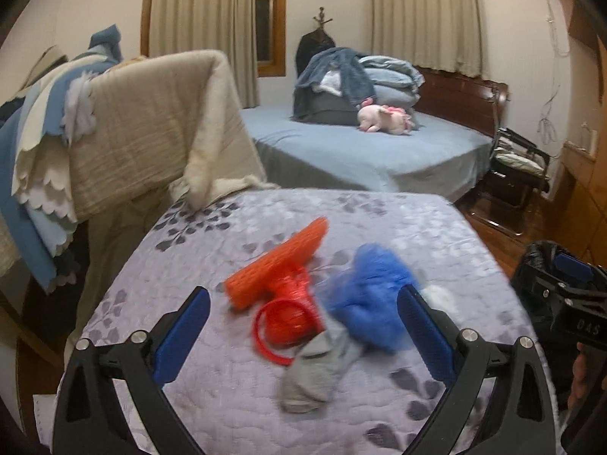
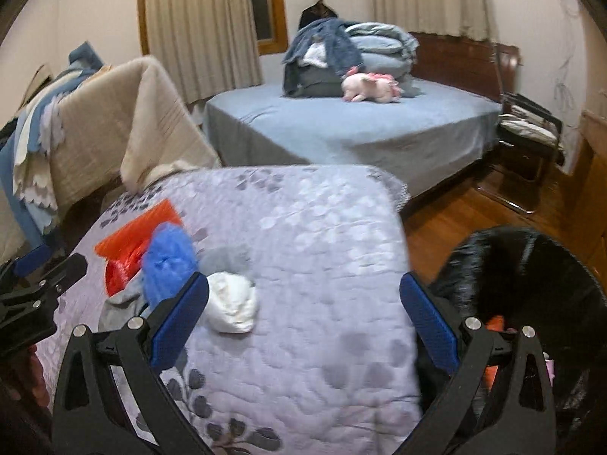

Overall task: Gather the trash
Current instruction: 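Return to the bed and grasp the white tissue with the right tool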

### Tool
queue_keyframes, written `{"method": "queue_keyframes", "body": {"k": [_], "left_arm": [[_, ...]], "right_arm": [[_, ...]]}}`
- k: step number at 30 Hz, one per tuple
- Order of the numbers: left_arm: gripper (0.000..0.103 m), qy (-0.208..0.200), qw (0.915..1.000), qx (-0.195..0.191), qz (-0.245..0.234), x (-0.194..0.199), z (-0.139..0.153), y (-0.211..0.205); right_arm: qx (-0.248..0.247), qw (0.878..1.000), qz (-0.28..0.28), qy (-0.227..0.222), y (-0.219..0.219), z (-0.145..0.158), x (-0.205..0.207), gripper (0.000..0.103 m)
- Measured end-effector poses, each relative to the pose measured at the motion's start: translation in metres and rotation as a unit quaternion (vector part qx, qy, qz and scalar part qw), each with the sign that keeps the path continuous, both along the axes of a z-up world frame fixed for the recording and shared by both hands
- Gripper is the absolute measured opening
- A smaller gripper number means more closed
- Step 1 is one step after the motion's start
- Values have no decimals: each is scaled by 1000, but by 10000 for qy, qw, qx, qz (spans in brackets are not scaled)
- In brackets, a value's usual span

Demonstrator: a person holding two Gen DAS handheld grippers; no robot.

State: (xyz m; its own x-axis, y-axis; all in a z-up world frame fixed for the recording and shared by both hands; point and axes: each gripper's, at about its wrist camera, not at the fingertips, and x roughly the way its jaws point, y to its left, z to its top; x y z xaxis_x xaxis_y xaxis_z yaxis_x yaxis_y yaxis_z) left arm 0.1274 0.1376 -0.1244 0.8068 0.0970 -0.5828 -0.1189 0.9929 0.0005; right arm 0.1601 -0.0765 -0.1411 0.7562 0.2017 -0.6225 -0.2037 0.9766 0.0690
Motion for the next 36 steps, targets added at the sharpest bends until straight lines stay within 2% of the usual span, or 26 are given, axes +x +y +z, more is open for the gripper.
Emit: {"method": "queue_keyframes", "body": {"k": [4, 8, 20, 24, 27, 36], "left_arm": [[97, 120, 9999, -73, 100, 1, -13, 13], [97, 223, 9996, -93, 132, 4, -23, 20], [97, 345, 9991, -140, 203, 8, -37, 32], [97, 337, 9990, -189, 204, 8, -36, 33], [97, 342, 9991, -176, 163, 9, -36, 30], [97, 378, 9991, -187, 81, 12, -38, 24]], "right_arm": [[-143, 9997, 191, 103, 22, -15, 7, 97], [-170, 9988, 324, 311, 33, -32, 15, 82], [-246, 9949, 631, 741, 61, -64, 31, 68], [-206, 9920, 817, 938, 65, -70, 35, 48], [-163, 9911, 937, 929, 67, -68, 34, 39], [-74, 9937, 758, 825, 49, -55, 28, 37]]}}
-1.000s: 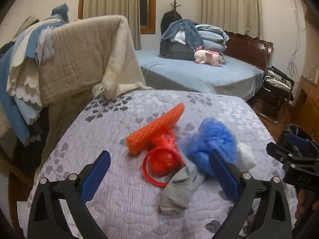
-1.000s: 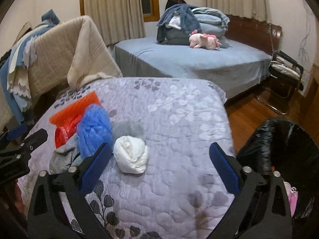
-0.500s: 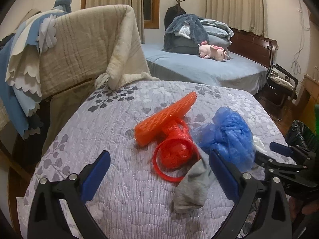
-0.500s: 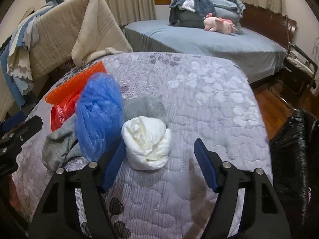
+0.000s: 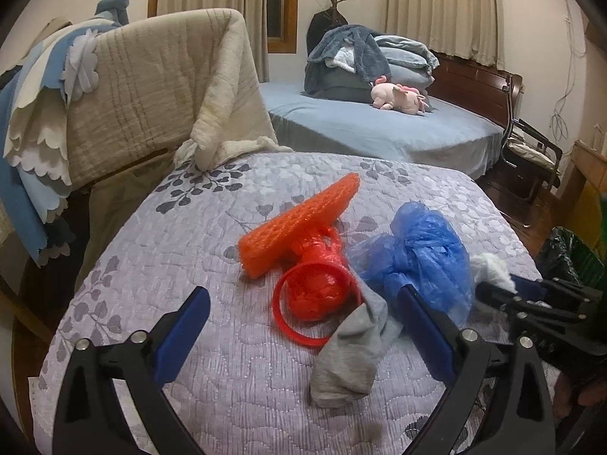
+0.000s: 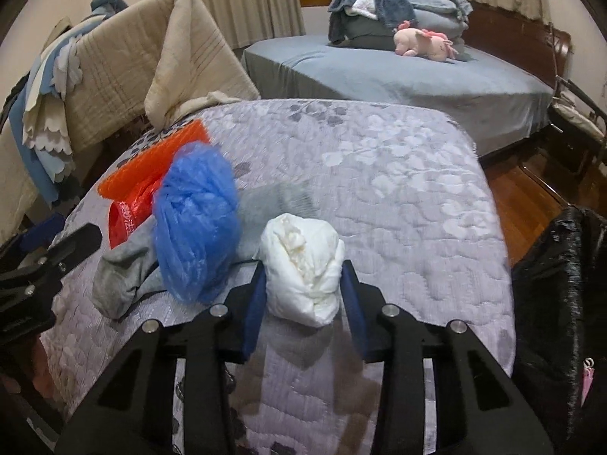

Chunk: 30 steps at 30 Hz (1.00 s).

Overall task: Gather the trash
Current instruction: 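Return to the bed and grasp the white tissue with the right tool, then grasp the blue plastic bag with the left tool while the right tool holds the tissue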

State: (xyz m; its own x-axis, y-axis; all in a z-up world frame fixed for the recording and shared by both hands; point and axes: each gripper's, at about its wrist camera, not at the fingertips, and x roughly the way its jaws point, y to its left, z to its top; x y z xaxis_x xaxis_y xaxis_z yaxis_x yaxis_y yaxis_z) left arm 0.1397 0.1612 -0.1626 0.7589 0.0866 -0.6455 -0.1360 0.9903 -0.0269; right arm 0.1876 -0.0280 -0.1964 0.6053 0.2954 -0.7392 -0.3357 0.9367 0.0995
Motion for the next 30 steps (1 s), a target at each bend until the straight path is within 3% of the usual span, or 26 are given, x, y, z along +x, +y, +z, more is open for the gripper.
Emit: {"method": "queue_keyframes", "body": {"k": [9, 23, 30], "left_arm": [[83, 102, 9999, -116, 27, 12, -2, -1], [82, -126, 9984, -74, -546, 28, 15, -53], [79, -70, 9970, 25, -766, 50, 9, -81]], "right_arm": [[-76, 9999, -80, -32, -11, 2, -2, 37], [-33, 9983, -517, -274, -47, 24, -1, 37], [-2, 9965, -766, -341, -71, 29, 0, 37]]}}
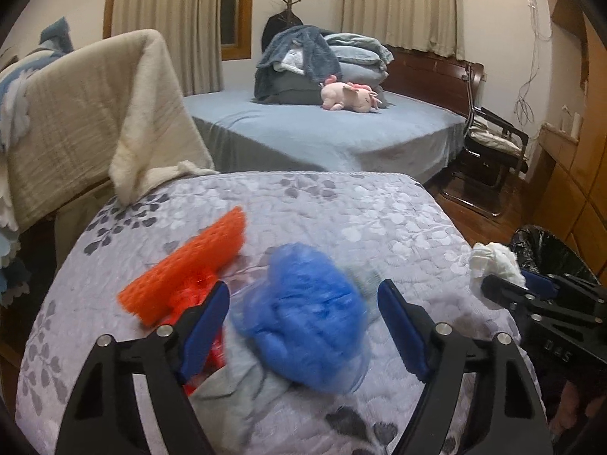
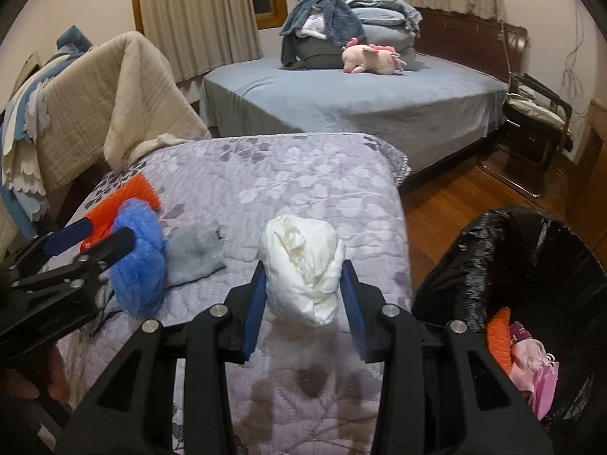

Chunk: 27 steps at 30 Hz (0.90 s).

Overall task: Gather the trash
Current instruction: 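Grasp the blue plastic bag with the left tool while the right tool holds the tissue, then carry the tissue and blue bag to the bin and release both inside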

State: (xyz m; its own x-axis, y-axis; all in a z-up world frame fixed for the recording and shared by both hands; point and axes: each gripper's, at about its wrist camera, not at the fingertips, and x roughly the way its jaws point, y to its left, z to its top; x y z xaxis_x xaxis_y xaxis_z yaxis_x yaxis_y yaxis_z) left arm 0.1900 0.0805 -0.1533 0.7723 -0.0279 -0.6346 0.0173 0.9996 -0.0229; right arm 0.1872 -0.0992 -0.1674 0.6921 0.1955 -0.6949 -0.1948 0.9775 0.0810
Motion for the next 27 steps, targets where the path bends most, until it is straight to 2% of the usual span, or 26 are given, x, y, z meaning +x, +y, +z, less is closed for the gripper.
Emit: {"method": "queue_keyframes", "body": {"k": [9, 11, 13, 17, 27], "left_arm": [[77, 394, 9991, 150, 53, 27, -29, -10], [57, 463, 9989, 87, 22, 27, -31, -9], [51, 475, 9989, 7, 4, 26, -31, -9], [45, 359, 9994, -27, -14, 21, -24, -10], [45, -147, 9995, -180, -197, 8, 26, -22]], "right_arm": [[53, 10000, -45, 8, -8, 0, -1, 37], [67, 10000, -55, 10, -10, 0, -2, 37], [78, 9999, -69, 6, -12, 1, -2, 37], [86, 9999, -68, -15, -11, 3, -4, 37], [240, 9992, -169, -270, -21, 28, -11, 37]]}}
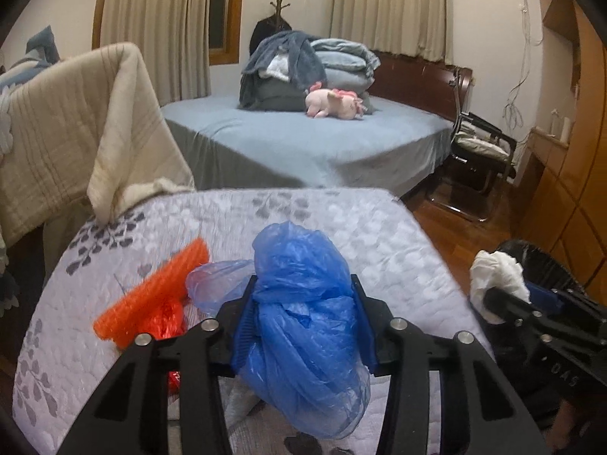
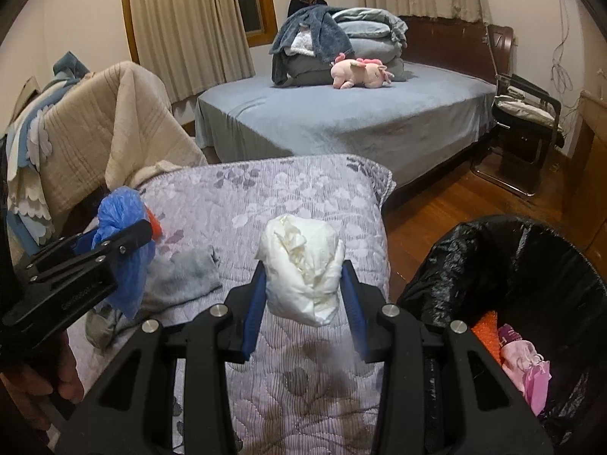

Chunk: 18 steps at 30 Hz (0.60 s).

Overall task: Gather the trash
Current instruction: 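Carry the tissue and blue bag to the bin and release both inside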

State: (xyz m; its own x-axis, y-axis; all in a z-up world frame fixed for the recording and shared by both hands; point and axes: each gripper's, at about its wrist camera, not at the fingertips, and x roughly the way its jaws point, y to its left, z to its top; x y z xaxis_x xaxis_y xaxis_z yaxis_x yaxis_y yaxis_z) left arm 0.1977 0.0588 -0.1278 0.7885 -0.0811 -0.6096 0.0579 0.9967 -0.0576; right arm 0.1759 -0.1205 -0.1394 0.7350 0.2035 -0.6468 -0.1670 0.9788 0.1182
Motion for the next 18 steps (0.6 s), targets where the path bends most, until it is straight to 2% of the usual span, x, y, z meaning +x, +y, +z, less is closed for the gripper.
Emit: {"method": "queue_keyframes", "body": {"k": [7, 18], "left_arm": [[45, -254, 9996, 29, -143, -22, 27, -22], [45, -208, 9984, -133, -507, -53, 37, -67]], "right_arm": [[101, 9995, -96, -272, -15, 28, -16, 37], [-54, 9983, -499, -287, -60, 44, -46, 37]]}}
